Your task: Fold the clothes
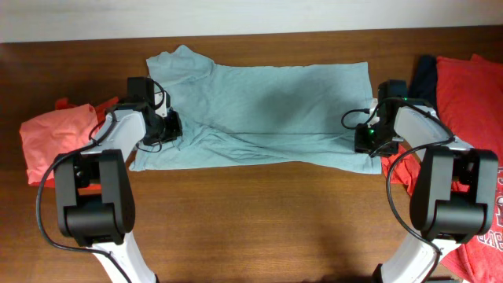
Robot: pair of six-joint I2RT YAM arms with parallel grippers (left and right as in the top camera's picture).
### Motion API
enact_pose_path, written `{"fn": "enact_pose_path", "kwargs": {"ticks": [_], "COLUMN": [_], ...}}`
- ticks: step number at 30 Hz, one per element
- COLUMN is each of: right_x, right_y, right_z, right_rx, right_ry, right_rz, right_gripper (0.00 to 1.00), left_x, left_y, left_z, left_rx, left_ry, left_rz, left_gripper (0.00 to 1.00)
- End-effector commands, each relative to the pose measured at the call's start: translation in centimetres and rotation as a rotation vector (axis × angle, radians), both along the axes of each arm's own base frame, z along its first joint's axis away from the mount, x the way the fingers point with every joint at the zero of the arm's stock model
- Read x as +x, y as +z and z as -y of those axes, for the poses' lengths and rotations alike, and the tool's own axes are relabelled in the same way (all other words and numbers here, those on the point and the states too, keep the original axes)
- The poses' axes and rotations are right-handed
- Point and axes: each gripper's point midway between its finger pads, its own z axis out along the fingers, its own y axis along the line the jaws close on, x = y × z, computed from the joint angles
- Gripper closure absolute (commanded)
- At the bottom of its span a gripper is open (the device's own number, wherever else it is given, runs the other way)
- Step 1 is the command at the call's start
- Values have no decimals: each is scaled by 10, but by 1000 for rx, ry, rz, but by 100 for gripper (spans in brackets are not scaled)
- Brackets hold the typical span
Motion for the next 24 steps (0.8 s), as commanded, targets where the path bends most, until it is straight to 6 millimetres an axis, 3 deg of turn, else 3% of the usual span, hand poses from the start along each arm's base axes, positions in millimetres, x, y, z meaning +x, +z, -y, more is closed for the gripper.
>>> {"fn": "enact_pose_path", "kwargs": {"ticks": [1, 6, 9, 12, 14, 16, 20, 24], "right_x": [-17, -17, -17, -17, -17, -17, -17, -16], "right_y": [-26, -26, -26, -26, -26, -26, -26, -26], "right_z": [-3, -3, -3, -3, -3, -3, -3, -3], "right_rx": [18, 18, 18, 18, 18, 18, 18, 18], "right_ry": [-5, -5, -5, -5, -5, -5, -5, -5], "right_rz": [-88, -86, -86, -88, -89, -89, -88, -85], "right_gripper": [57, 56, 57, 56, 57, 56, 57, 57], "left_x": [13, 42, 81, 110, 115, 111, 72, 26], "left_y": [22, 74, 112, 139, 146, 145, 106, 70], "left_z": [14, 21, 22, 21, 23, 29, 30, 8], "left_rx": [-80, -123, -147, -194, -229, -262, -217, -61], "left_ry": [-32, -58, -28, 37, 69, 44, -2, 6], "left_rz": [52, 201, 389, 530, 550, 534, 324, 106], "left_gripper": [99, 99, 96, 30, 29, 27, 29, 31]}}
